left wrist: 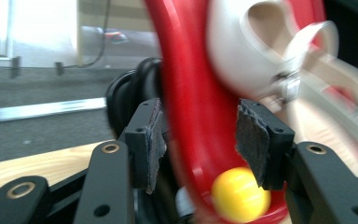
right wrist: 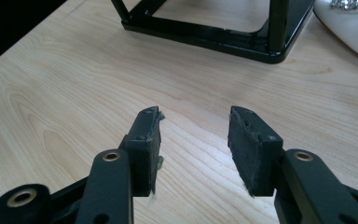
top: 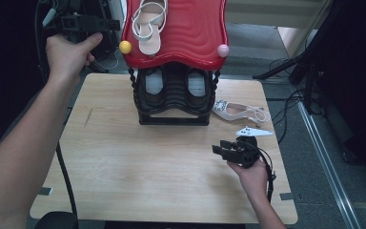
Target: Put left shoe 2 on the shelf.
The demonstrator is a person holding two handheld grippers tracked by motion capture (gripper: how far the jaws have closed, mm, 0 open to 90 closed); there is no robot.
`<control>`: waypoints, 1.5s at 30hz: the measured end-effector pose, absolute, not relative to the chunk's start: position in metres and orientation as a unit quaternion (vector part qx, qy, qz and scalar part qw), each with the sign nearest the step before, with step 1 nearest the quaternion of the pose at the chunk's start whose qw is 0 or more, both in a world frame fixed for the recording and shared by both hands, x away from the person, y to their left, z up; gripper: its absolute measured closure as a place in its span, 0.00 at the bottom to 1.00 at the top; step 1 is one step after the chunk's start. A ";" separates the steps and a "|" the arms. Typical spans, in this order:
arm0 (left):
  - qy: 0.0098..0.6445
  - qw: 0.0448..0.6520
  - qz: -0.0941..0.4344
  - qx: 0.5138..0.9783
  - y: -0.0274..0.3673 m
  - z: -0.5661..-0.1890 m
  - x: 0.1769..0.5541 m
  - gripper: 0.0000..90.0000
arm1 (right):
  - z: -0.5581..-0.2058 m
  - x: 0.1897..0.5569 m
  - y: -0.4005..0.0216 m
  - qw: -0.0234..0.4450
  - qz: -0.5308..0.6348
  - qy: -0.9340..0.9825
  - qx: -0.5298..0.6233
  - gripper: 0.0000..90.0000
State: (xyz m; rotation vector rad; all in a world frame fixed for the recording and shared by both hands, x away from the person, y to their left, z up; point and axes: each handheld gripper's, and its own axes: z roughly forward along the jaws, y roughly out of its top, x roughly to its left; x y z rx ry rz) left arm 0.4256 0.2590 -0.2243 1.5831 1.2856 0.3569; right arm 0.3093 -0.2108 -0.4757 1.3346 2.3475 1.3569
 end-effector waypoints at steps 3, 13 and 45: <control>0.534 0.511 0.145 0.658 0.266 -0.239 0.425 0.57 | -0.476 0.309 -0.211 0.059 0.448 0.776 0.441 0.61; 0.533 0.506 0.149 0.661 0.292 -0.302 0.408 0.57 | -0.472 0.308 -0.211 0.067 0.461 0.769 0.438 0.62; 0.544 0.496 0.073 0.673 0.276 -0.455 0.348 0.56 | -0.476 0.314 -0.215 0.086 0.459 0.781 0.414 0.63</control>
